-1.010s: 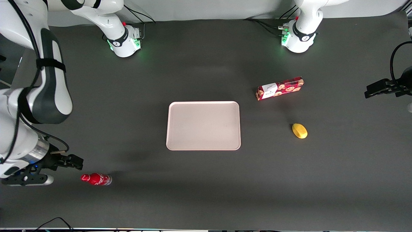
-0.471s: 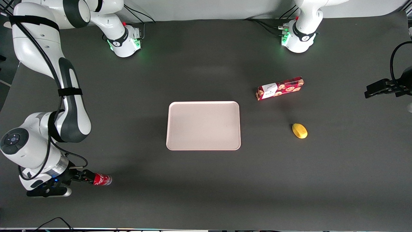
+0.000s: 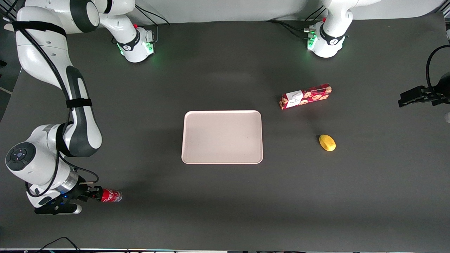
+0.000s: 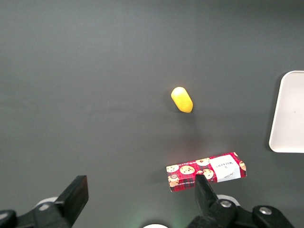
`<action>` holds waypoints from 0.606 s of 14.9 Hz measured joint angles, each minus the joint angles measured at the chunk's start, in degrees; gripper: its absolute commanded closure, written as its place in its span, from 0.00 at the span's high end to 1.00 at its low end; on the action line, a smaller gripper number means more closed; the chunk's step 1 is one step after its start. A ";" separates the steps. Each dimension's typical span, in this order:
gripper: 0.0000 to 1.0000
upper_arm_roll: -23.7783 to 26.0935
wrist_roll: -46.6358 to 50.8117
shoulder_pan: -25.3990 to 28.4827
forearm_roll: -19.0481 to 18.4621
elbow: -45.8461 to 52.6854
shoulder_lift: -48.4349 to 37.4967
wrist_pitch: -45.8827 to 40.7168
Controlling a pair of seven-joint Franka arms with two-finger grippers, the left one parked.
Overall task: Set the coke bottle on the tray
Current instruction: 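Close the right gripper around the bottle's neck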
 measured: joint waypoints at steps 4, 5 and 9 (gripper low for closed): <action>0.60 0.00 0.00 0.00 0.05 -0.68 0.01 -0.02; 0.63 0.00 0.00 0.00 0.05 -0.74 0.01 -0.02; 0.57 0.01 0.01 0.02 0.10 -0.76 0.01 -0.02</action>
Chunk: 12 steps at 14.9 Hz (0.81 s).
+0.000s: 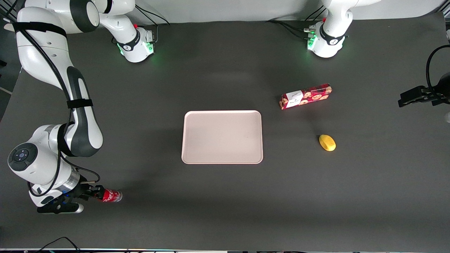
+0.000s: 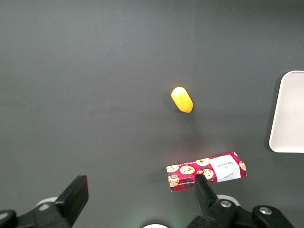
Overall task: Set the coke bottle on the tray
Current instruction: 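Close the right gripper around the bottle's neck, then lift the bottle and carry it toward the white tray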
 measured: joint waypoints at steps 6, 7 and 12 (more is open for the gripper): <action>0.00 -0.01 0.00 -0.01 0.64 -0.07 0.00 -0.02; 0.00 -0.01 0.00 -0.01 0.67 -0.04 -0.01 -0.02; 0.00 0.05 0.00 0.42 0.69 0.91 -0.37 -3.92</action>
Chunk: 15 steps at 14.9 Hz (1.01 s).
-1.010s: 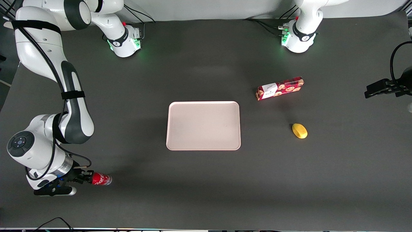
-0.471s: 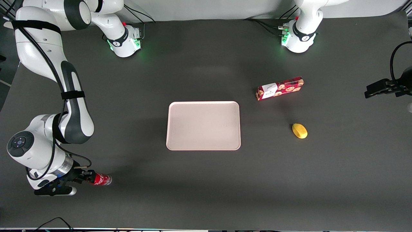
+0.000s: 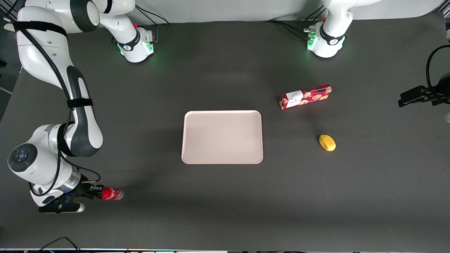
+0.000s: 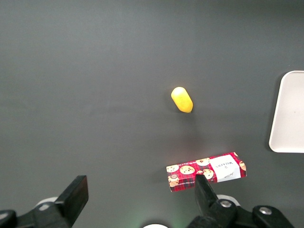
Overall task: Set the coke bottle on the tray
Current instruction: 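Lift the bottle and carry it toward the white tray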
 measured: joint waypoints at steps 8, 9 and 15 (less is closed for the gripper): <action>0.00 1.46 0.00 0.52 0.09 9.80 -11.62 -30.95; 0.00 2.01 0.44 0.79 0.10 10.56 -13.38 -33.90; 0.00 14.04 20.88 1.88 0.06 13.79 -20.13 -46.51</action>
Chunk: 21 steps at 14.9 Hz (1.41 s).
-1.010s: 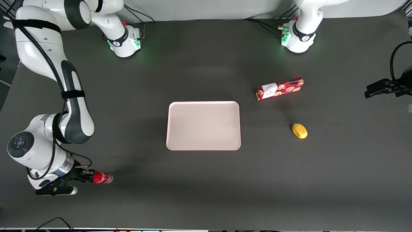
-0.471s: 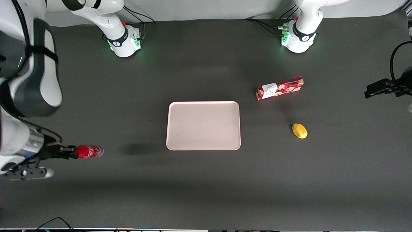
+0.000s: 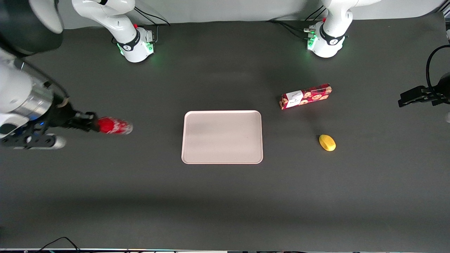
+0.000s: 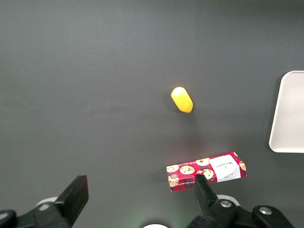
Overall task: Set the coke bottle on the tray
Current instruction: 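Lift the bottle and carry it toward the white tray, then lower the bottle onto the tray corner and open the right gripper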
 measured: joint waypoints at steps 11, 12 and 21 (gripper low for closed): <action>0.00 17.64 35.17 1.09 -8.84 -27.84 3.17 26.20; 0.00 17.84 36.87 1.13 -9.95 -30.85 3.29 29.83; 0.85 20.45 46.83 0.99 -19.79 -37.90 5.54 37.97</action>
